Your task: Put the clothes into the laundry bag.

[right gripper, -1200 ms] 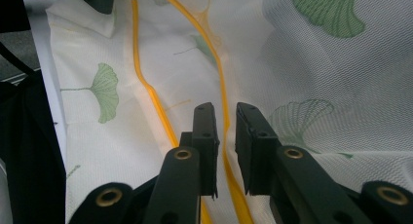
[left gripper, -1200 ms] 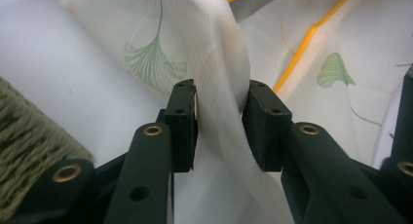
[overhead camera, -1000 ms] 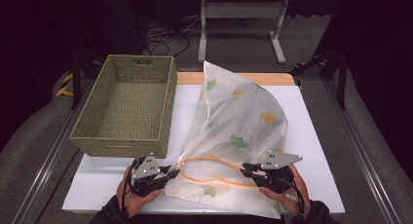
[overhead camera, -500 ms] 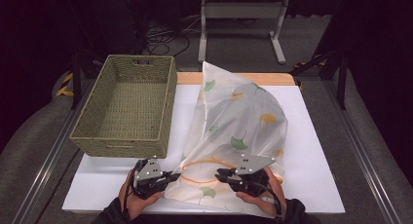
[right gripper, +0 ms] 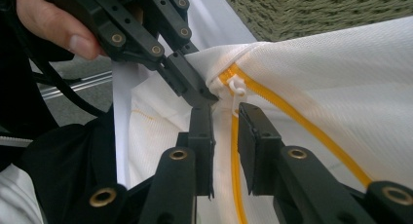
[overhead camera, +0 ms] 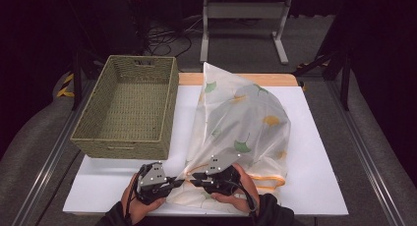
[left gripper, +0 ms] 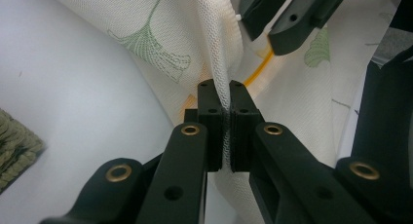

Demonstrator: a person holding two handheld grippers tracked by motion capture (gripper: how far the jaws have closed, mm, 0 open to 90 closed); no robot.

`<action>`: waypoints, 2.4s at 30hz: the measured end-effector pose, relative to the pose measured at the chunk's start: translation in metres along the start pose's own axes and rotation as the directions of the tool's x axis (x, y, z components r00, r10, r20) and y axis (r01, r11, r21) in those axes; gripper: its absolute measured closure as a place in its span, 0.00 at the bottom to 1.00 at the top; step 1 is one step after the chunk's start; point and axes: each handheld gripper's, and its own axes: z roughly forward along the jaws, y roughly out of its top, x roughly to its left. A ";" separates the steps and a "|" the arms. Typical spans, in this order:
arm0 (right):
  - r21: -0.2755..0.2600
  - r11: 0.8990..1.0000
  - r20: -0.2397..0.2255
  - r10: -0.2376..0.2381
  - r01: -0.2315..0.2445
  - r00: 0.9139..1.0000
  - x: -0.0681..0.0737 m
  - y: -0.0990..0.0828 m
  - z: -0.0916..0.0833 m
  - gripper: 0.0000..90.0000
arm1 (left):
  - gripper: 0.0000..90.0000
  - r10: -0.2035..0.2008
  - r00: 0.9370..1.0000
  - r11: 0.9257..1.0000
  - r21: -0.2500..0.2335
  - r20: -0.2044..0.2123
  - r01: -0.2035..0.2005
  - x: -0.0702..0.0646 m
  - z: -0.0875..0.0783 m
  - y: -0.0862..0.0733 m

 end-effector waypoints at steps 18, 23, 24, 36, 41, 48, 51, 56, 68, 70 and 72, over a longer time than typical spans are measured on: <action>-0.025 0.997 -0.005 0.069 -0.069 0.998 -0.006 -0.003 0.013 0.88 | 0.96 0.022 1.000 0.999 0.040 -0.008 -0.022 0.000 0.004 -0.001; -0.031 0.997 -0.001 0.069 -0.069 0.998 -0.005 -0.004 0.010 0.96 | 0.96 0.022 1.000 0.999 0.046 -0.015 -0.021 0.000 0.004 -0.001; -0.034 0.997 0.001 0.072 -0.071 0.997 -0.005 -0.004 0.009 0.98 | 0.96 0.025 1.000 0.999 0.046 -0.017 -0.024 0.000 0.004 0.000; -0.028 0.995 0.006 0.096 -0.095 0.995 -0.004 -0.006 0.013 0.96 | 0.96 0.023 1.000 0.999 0.048 -0.002 -0.023 -0.004 0.006 0.001; -0.030 0.994 0.012 0.106 -0.106 0.994 -0.003 -0.006 0.012 0.96 | 0.96 0.040 0.999 0.997 0.059 0.001 -0.040 -0.008 0.008 0.003; -0.052 0.991 0.029 0.126 -0.124 0.992 -0.006 -0.007 0.012 0.93 | 0.96 0.037 0.999 0.998 0.058 0.017 -0.038 -0.007 0.010 0.003; -0.046 0.993 0.041 0.110 -0.108 0.993 -0.004 -0.006 0.012 1.00 | 0.96 0.036 0.999 0.998 0.059 0.020 -0.037 -0.007 0.009 0.003; -0.043 0.995 0.045 0.097 -0.095 0.994 -0.004 -0.006 0.011 1.00 | 0.95 0.040 0.999 0.997 0.064 0.014 -0.041 -0.006 0.008 0.003; -0.013 1.000 0.082 0.022 -0.021 0.996 0.001 -0.002 0.011 1.00 | 0.61 -0.037 0.999 0.998 -0.056 -0.009 0.036 0.000 -0.004 0.010; -0.010 1.000 0.084 0.017 -0.016 0.996 0.001 -0.002 0.011 1.00 | 0.60 -0.043 0.999 0.998 -0.054 -0.025 0.042 0.002 -0.003 0.011; -0.007 1.000 0.089 0.012 -0.012 0.996 0.001 -0.002 0.011 1.00 | 0.58 -0.044 0.999 0.998 -0.043 -0.028 0.043 0.006 -0.001 0.011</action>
